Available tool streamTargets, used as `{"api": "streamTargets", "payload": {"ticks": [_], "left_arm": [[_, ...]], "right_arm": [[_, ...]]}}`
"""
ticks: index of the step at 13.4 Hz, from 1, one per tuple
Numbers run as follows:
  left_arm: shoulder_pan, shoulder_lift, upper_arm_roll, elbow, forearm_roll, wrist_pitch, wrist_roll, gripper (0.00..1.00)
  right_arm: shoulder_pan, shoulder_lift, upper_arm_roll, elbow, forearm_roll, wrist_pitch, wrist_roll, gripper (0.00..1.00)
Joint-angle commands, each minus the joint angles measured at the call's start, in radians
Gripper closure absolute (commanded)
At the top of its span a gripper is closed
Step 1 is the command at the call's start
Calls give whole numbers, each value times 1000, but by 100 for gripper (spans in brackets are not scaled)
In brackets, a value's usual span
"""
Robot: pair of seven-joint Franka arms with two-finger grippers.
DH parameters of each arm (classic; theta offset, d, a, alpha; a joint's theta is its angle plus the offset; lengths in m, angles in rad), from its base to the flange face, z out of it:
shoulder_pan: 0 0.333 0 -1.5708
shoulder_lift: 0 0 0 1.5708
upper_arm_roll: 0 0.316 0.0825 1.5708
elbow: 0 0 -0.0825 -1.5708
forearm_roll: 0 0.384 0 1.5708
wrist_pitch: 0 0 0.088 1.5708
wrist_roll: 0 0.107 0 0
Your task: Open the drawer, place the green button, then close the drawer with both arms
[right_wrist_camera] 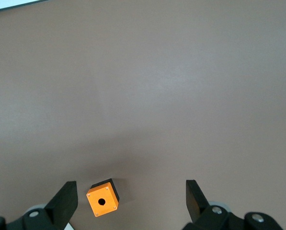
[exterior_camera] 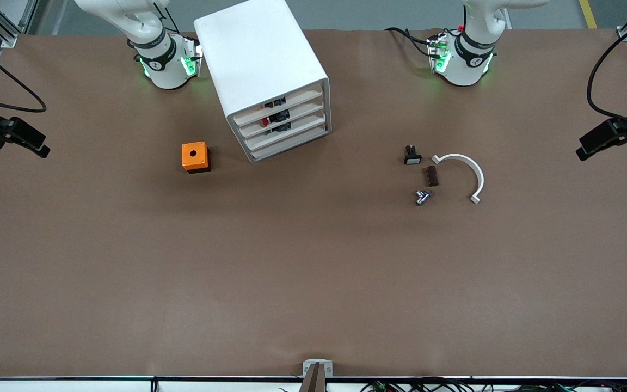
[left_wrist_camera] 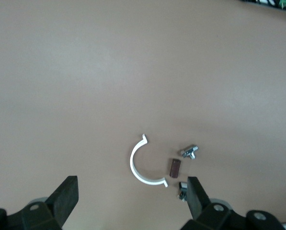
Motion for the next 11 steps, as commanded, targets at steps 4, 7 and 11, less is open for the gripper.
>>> {"api": "streamTargets", "payload": {"ticks": [4,7,11], "left_arm": [[21,-144,-7,-199,4,31,58,0],[21,-151,-7,-201,12,16,66,0],[15,-161,-18,-242,17,17,84,0]], "right_arm": [[-18,-9,9,-7,-12,-2,-7,0],[-18,-7,9,-5,-11,1,-7,0],[-18,-4,9,-8,-11,3,-9,0]]}}
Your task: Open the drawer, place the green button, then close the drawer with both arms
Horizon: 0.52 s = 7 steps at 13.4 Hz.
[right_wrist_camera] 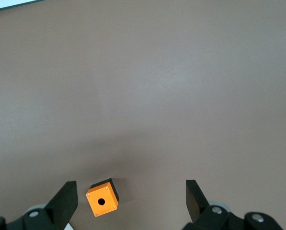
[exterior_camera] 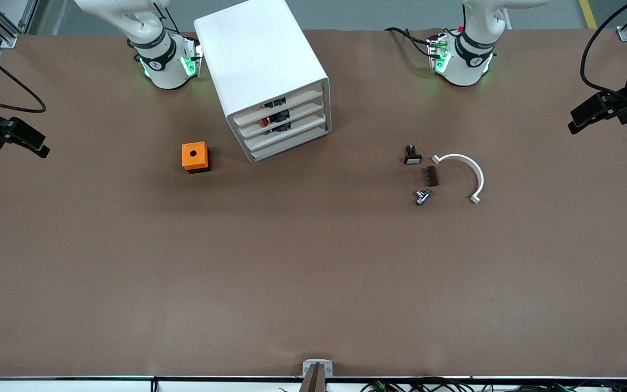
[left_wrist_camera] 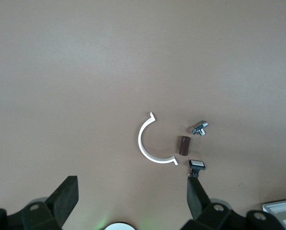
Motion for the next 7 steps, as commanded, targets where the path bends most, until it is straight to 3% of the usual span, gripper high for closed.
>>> {"api": "streamTargets", "payload": {"ticks": [1,4,7], "left_arm": [[2,-50,-17,-87,17,29,34,0],[2,-102,-49,-153,18,65,38,0],[1,-105,-84,-153,17,69,39,0]], "right_arm": [[-18,-5,12,-6,-11,2,-7,0],[-18,-5,12,-6,-11,-4,-7,0],[-17,-5,12,-6,-11,-5,-9,0]]}}
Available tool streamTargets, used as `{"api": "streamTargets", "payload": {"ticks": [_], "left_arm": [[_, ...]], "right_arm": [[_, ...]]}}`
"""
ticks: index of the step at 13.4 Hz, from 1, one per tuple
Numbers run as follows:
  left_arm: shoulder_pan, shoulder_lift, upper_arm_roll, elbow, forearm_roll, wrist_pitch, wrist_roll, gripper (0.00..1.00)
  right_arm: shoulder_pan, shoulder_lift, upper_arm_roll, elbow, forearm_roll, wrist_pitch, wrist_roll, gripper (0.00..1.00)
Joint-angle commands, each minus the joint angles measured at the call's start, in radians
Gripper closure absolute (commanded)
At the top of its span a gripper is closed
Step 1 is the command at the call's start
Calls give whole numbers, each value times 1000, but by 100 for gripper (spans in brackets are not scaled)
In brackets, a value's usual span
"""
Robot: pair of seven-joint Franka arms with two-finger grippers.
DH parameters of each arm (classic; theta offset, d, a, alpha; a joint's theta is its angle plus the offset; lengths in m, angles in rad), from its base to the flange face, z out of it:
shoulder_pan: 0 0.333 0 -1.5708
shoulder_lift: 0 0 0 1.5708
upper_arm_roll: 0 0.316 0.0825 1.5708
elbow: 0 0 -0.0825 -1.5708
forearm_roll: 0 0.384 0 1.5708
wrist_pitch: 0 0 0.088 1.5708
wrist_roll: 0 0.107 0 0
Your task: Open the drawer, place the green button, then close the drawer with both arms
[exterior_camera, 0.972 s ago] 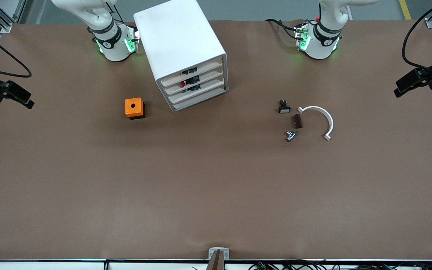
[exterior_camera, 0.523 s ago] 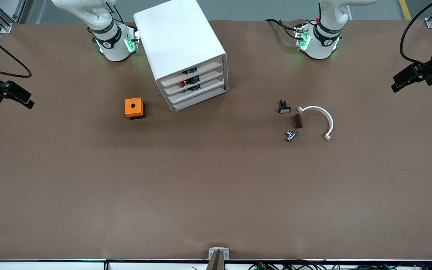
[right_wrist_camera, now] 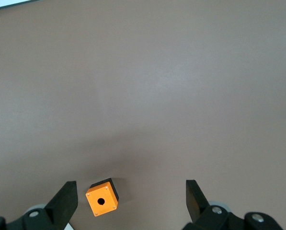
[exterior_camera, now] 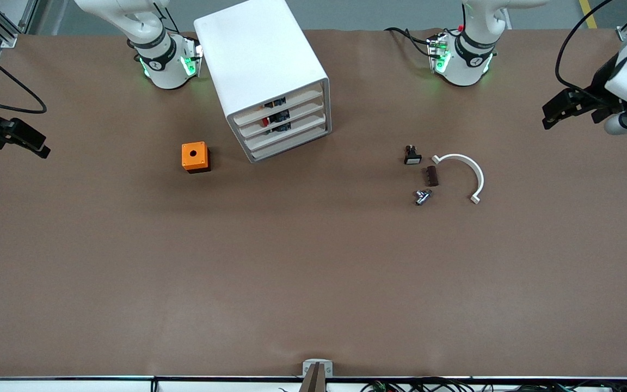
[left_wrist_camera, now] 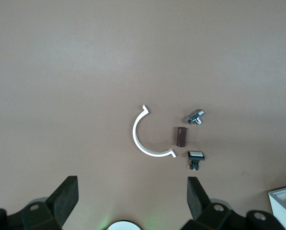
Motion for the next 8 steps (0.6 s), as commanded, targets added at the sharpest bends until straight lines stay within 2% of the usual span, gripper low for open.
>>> {"api": "streamTargets", "payload": {"ticks": [1,3,5,8], "left_arm": [[4,-34,-27,-33,17,24,22,0],[7,-30,-29,-9,12,22,34,0],[15,0,-23,56,9,22,65,0],[14,19,-22,61,9,13,63,0]], "right_arm": [[-17,-8,12,-5,-11,-6,-7,0],[-17,-6,12,-5,-11,-12,-7,0],[-17,-6,12,-5,-11,-21,-9,0],[-17,-9,12,-5,-11,-23,-9,0]]}}
